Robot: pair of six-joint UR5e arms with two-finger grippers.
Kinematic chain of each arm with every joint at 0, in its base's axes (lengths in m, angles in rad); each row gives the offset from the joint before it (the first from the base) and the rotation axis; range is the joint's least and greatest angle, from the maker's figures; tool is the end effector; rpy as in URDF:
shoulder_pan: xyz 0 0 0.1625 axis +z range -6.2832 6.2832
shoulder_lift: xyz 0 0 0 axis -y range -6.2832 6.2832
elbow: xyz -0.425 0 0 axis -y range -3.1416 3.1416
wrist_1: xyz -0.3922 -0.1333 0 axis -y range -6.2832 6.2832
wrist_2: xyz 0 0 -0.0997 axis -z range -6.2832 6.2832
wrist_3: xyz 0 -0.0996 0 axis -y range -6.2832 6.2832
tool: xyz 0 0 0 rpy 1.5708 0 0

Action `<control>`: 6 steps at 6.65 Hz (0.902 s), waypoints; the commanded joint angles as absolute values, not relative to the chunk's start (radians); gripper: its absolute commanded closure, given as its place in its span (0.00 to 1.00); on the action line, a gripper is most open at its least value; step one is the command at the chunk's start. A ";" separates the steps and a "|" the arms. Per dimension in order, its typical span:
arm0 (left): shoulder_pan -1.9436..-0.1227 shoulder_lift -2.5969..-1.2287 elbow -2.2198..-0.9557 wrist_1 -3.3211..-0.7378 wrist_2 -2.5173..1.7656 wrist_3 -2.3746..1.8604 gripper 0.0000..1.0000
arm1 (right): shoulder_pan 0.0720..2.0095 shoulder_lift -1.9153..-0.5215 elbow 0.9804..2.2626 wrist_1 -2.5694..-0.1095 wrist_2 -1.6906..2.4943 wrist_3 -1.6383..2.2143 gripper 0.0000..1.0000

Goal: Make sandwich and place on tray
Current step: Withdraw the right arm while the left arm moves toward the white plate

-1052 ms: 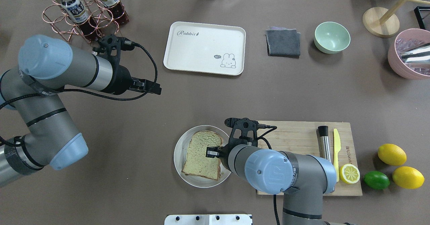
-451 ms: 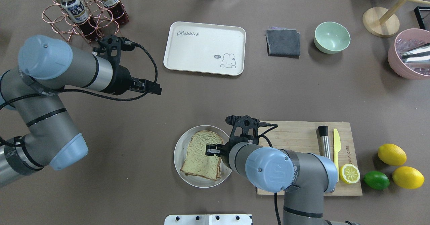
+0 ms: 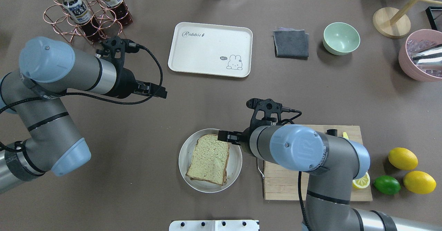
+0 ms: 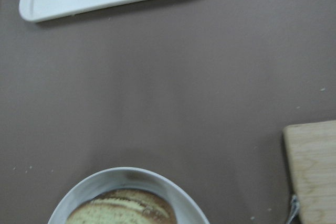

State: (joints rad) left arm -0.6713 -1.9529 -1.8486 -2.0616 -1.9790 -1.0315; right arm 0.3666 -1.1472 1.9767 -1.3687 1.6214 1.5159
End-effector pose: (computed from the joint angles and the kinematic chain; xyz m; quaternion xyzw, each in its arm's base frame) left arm 0.4056 -0.4419 0.2627 0.1633 0.5349 0.0559 0.8271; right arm -0.4918 -0.3262 0.2262 0.0816 -0.4868 0.1227 0.8610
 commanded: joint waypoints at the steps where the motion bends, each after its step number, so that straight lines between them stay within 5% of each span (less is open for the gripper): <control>1: -0.597 -1.953 -1.850 -2.062 -1.901 -1.093 0.03 | 0.561 -1.262 2.046 -1.430 1.825 1.373 0.00; 6: -0.517 -1.951 -1.850 -2.063 -1.856 -1.157 0.03 | 1.176 -1.615 1.978 -1.465 2.248 0.463 0.00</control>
State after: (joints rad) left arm -0.5188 -1.9499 -1.8488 -2.0626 -1.8526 -1.1543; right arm 1.0033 -1.5575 2.0288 -1.4393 2.1470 0.7183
